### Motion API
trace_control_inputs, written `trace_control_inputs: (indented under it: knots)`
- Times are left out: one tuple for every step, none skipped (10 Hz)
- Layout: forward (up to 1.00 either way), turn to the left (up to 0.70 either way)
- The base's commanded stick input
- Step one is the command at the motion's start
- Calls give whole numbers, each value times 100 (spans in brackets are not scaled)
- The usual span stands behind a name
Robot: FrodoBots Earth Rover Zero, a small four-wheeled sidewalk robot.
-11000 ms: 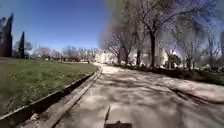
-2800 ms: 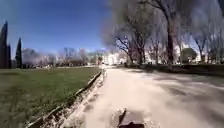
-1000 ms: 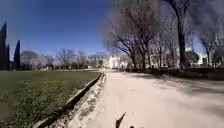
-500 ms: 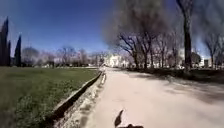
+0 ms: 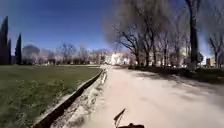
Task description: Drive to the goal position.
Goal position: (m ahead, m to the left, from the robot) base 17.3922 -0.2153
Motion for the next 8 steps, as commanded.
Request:
trace_control_inputs:
  knots:
    - [95, 0]
    - [95, 0]
    - [95, 0]
    - [95, 0]
    - [95, 0]
    - [95, 0]
    - [95, 0]
    - [95, 0]
